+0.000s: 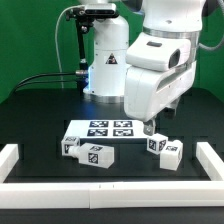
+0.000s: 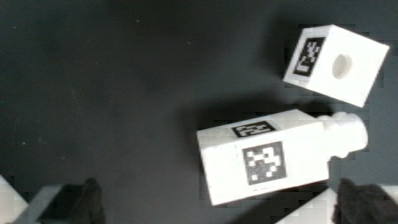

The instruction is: Assemble chair

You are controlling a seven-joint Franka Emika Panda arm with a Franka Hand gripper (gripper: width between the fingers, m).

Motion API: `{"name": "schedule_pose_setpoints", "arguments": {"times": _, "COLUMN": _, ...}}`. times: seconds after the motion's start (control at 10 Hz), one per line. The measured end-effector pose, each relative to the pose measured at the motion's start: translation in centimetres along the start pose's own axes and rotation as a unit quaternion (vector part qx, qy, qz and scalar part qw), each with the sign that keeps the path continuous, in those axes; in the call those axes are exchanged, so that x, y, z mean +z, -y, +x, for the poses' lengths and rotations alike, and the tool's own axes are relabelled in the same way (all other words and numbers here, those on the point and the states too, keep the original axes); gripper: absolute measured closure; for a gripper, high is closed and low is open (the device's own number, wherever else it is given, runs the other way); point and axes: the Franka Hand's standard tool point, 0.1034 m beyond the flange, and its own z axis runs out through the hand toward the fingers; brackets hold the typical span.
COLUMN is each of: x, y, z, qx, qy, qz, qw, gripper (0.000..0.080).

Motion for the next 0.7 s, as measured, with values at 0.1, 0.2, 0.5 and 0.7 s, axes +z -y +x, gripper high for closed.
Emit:
{"name": "schedule_pose_setpoints", "arguments": {"times": 0.1, "x": 0.01, "y": 0.01, "z": -0.01, "qx": 0.0, "qy": 0.0, "qz": 0.0, "qw": 1.0, "gripper": 0.015}}
{"name": "schedule_pose_setpoints", "arguments": {"times": 0.2, "x": 0.01, "y": 0.01, "z": -0.01, "qx": 0.0, "qy": 0.0, "qz": 0.0, "qw": 1.0, "gripper": 0.015}}
{"name": "schedule_pose_setpoints", "arguments": {"times": 0.5, "x": 0.03, "y": 0.02, "z": -0.02, "qx": 0.001, "qy": 0.0, "qz": 0.001, "qw": 1.0, "gripper": 0.015}}
{"name": "schedule_pose_setpoints", "arguments": {"times": 0.7, "x": 0.05, "y": 0.02, "z": -0.02, "qx": 0.001, "qy": 0.0, "qz": 0.001, "qw": 1.0, "gripper": 0.015}}
